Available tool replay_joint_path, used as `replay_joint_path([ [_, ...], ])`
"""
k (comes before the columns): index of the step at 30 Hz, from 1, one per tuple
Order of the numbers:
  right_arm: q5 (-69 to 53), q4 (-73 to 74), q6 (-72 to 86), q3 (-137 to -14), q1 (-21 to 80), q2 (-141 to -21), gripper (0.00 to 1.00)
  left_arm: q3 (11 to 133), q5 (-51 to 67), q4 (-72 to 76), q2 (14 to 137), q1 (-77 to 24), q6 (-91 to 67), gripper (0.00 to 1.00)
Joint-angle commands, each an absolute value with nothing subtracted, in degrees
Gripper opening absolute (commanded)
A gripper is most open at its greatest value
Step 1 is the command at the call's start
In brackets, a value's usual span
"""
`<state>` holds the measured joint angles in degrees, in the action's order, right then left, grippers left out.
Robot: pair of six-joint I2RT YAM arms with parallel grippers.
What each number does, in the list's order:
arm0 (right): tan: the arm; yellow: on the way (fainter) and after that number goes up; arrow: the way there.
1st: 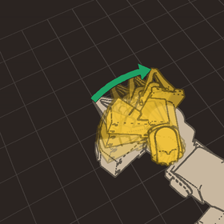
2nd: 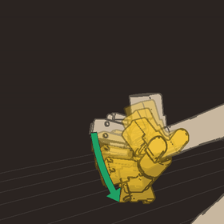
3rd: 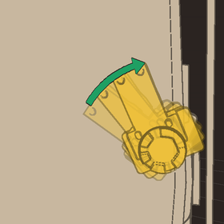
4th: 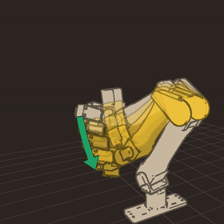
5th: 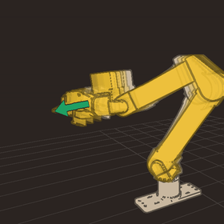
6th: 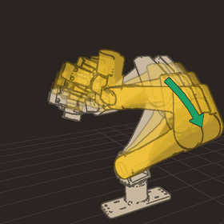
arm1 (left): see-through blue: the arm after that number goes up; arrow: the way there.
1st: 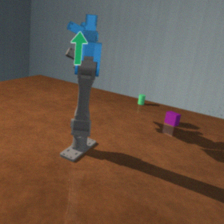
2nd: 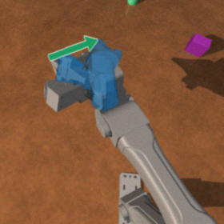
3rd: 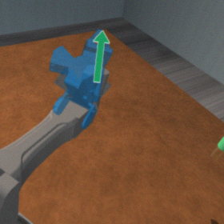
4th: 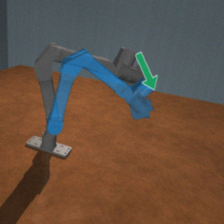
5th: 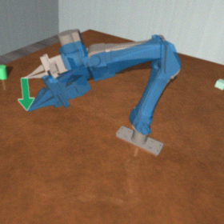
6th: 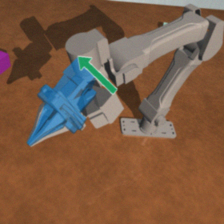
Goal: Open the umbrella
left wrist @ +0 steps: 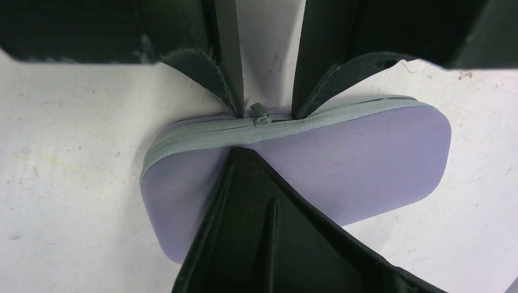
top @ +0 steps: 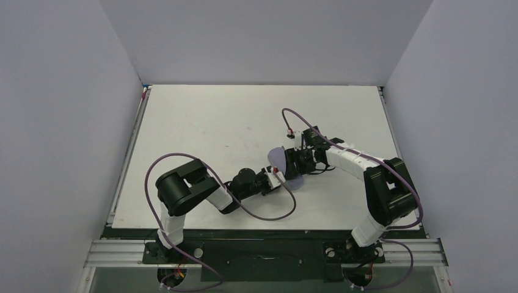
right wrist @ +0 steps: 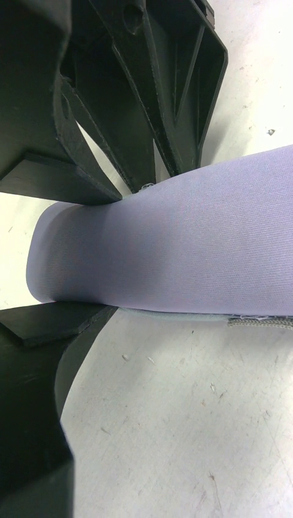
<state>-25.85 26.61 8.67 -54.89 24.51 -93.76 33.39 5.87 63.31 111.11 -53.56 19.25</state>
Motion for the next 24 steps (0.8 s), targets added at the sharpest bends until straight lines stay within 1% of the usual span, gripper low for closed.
replay_joint_path([
  [1,-23.2,29.1,5.9,-52.4,25.3,-94.8,0.0,37.3,9.0,64.9,113.2,-53.4,16.1,0.33],
  [3,-23.3,28.9,5.9,-52.4,25.4,-94.7,0.0,38.3,10.0,63.8,113.5,-53.1,14.0,0.32],
  [5,-23.3,28.7,5.9,-52.3,25.4,-94.6,0.0,39.0,10.4,62.2,113.5,-52.7,11.8,0.26],
  [6,-23.2,28.7,6.0,-52.3,25.4,-94.5,0.0,39.3,10.5,61.8,113.5,-52.6,11.0,0.2],
  [7,-23.2,28.5,6.0,-52.3,25.4,-94.6,0.0,39.4,10.5,61.2,113.5,-52.4,9.9,0.17],
  [9,-23.1,28.3,6.3,-52.1,25.2,-94.6,0.0,39.6,10.7,60.3,113.4,-52.3,8.7,0.01],
  [16,-22.8,26.6,8.8,-52.1,24.3,-95.3,0.0,36.6,12.6,62.0,110.8,-52.8,8.2,0.0],
  [20,-21.9,24.6,11.6,-52.4,23.7,-95.4,0.0,34.0,12.7,62.4,109.3,-56.0,11.8,0.0],
  [24,-20.5,22.5,14.4,-52.8,23.4,-95.5,0.0,33.0,12.9,61.6,108.8,-59.5,12.0,0.0],
])
